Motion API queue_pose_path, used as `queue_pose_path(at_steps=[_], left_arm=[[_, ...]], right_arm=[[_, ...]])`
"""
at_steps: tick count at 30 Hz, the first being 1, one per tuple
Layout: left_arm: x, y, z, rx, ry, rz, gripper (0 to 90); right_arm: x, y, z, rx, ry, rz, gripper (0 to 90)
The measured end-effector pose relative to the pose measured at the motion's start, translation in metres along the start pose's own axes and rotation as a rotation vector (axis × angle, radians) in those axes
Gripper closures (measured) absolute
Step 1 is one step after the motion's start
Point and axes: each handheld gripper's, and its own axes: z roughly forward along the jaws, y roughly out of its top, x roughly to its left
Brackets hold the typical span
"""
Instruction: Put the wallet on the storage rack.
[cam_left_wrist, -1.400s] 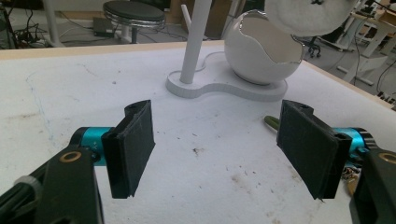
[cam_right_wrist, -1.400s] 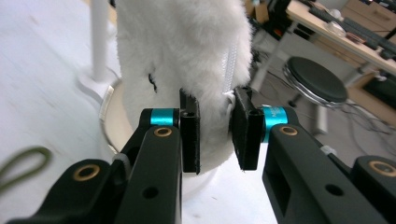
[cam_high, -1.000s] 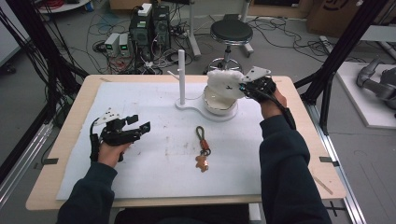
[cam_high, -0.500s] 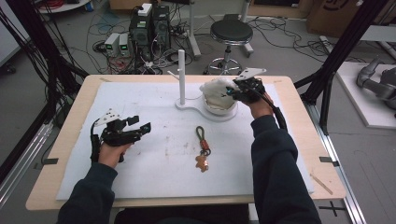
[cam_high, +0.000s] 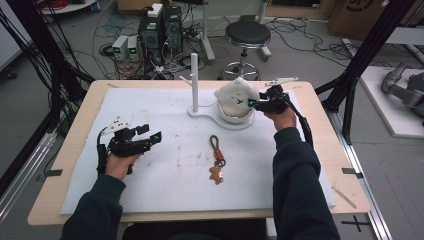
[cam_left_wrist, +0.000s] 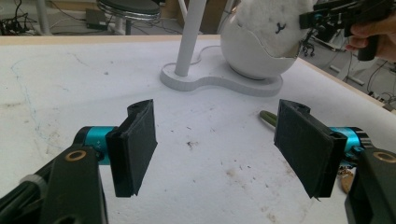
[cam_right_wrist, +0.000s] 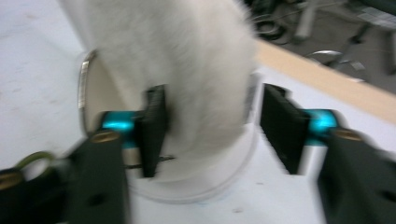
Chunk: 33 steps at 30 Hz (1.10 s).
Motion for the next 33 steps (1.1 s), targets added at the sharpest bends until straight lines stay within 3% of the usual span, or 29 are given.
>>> queue_pose_path(at_steps=[1,2,3,5,6,7,8,9,11,19,22,25,27,33], left_arm=[[0.0,0.0,0.0,0.002,-0.001,0.002,29.6],[0.0,0.0,0.0,0.002,-0.002,0.002,29.8],[0.0,0.0,0.0,0.002,-0.002,0.001,29.9],[0.0,0.0,0.0,-0.004,-0.002,-0.001,30.0],[0.0,0.0,0.0,-0.004,-0.003,-0.002,30.2],[0.001,0.0,0.0,0.0,-0.002,-0.003,30.2],[0.001,0.0,0.0,0.0,-0.002,-0.003,30.2],[0.001,0.0,0.0,0.0,-0.004,-0.005,30.3],[0.0,0.0,0.0,0.001,-0.007,-0.004,30.6],[0.0,0.0,0.0,0.001,-0.01,-0.007,30.8],[0.0,0.0,0.0,0.0,-0.006,-0.006,30.9],[0.001,-0.001,0.0,-0.001,-0.007,-0.011,31.1],[0.002,-0.001,0.001,0.003,-0.008,-0.012,31.1],[0.001,-0.001,0.0,-0.001,-0.013,-0.011,31.6]], right_arm=[[0.0,0.0,0.0,0.0,0.0,0.0,61.3],[0.001,0.0,0.001,-0.009,0.01,-0.008,69.5],[0.005,0.004,-0.004,-0.054,-0.008,-0.038,75.0],[0.007,0.007,-0.008,-0.074,-0.02,-0.06,75.4],[0.011,0.012,-0.013,-0.097,-0.044,-0.097,75.6],[0.02,0.022,-0.023,-0.126,-0.115,-0.222,75.8],[0.02,0.022,-0.023,-0.126,-0.115,-0.222,75.8],[0.03,0.029,-0.03,-0.12,-0.19,-0.343,75.9],[0.033,0.031,-0.033,-0.108,-0.209,-0.394,75.9],[0.035,0.027,-0.028,-0.046,-0.233,-0.444,75.8],[0.039,0.028,-0.021,-0.032,-0.267,-0.459,75.8],[0.038,0.03,-0.026,-0.065,-0.263,-0.44,75.8],[0.031,0.03,-0.037,-0.095,-0.275,-0.4,75.7],[0.026,0.029,-0.042,-0.095,-0.299,-0.382,75.5]])
